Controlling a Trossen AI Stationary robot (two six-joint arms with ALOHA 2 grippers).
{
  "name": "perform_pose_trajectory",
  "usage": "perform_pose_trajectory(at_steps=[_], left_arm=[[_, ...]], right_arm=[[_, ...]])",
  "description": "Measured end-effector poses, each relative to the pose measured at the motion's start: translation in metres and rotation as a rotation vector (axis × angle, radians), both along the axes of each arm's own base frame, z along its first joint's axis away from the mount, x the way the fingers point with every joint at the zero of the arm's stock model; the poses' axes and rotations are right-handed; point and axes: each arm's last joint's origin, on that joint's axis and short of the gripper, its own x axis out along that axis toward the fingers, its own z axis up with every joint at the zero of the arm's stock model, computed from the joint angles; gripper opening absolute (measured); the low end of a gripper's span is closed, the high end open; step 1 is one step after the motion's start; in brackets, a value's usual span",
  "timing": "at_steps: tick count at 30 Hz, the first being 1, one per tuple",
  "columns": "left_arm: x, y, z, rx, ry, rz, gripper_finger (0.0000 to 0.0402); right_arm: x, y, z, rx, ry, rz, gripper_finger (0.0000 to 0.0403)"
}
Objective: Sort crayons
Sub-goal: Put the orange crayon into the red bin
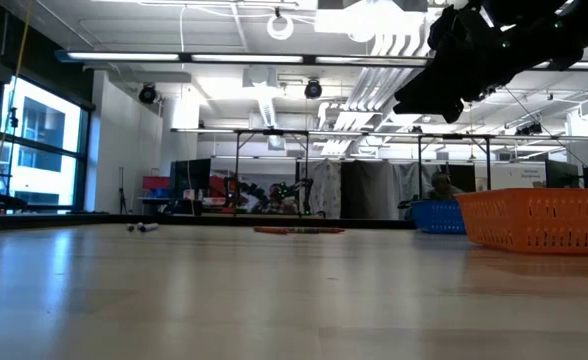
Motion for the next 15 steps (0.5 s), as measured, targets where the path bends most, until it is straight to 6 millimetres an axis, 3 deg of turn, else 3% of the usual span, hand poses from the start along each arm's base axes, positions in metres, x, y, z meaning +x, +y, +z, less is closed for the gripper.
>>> perform_pose_trajectory(at_steps=[6,9,15], left_arm=[[0.007,0.009,0.014,-0.055,-0.079,0.027,0.0089],[0.013,0.019,0.029,-0.033,-0.225,0.011,0.0086],[0.026,0.057,0.058,0.311,-0.581,-0.025,0.0085]], right_arm=[[0.001,0.0,0.002,0.013,-0.02,-0.006,0.0155],[0.001,-0.003,0.001,0.039,-0.021,-0.024,0.0155],[0.012,-0.016,-0.003,0.008,0.058,-0.059,0.0155]])
